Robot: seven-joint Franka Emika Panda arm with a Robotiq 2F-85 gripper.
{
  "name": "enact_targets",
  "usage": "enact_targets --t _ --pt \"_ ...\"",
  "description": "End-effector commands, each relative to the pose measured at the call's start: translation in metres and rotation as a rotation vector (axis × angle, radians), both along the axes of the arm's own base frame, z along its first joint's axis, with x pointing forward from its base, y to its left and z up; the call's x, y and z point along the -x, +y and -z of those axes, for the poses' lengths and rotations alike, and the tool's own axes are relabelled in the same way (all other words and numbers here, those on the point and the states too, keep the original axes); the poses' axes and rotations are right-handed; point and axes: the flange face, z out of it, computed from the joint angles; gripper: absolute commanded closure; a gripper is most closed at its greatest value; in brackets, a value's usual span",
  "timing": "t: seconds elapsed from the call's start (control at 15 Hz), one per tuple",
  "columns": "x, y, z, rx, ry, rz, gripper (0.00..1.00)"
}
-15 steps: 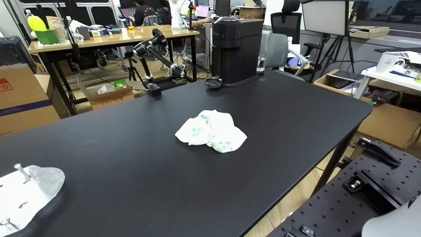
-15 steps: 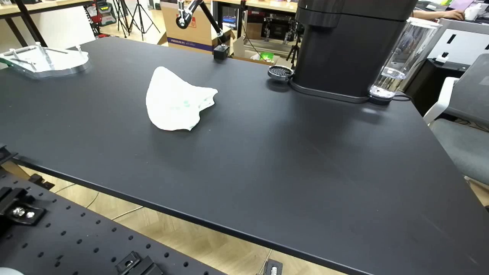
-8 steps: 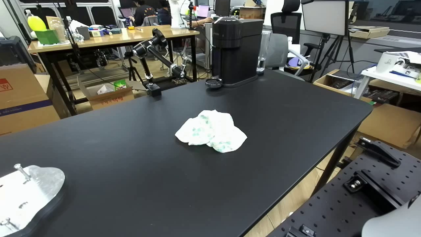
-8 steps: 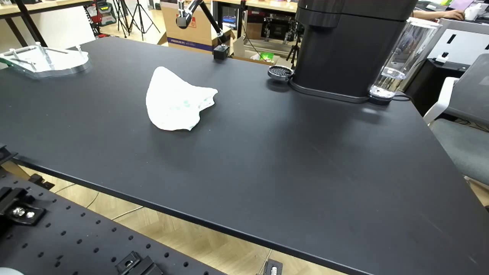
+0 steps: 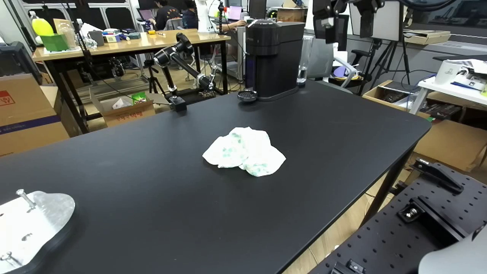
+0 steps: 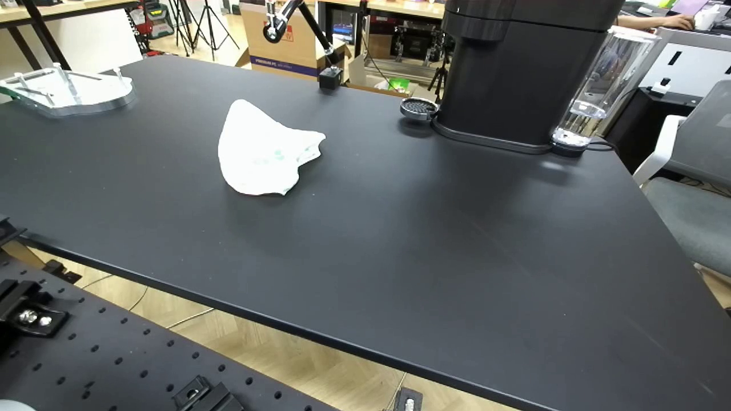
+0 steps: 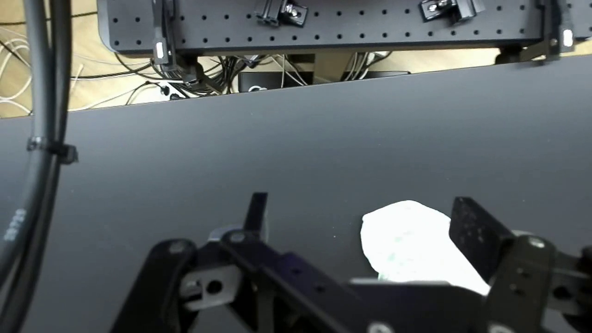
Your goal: Put the cloth on the black rod
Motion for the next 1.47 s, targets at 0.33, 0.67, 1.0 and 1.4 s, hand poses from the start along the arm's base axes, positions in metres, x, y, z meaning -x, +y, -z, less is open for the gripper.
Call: enact_targets --t 0.33,0.67,1.0,1.4 --pt "-0.026 0.018 0.123 -0.024 -0.129 -0.153 0.00" --pt "-0.019 0.038 0.177 -0.094 -0.190 -0.194 0.00" --pt "-0.018 0.041 0.208 -0.081 -0.309 -0.323 0.00" --pt "-0.016 0.061 0.244 -0.208 -0.257 -0.435 0.00"
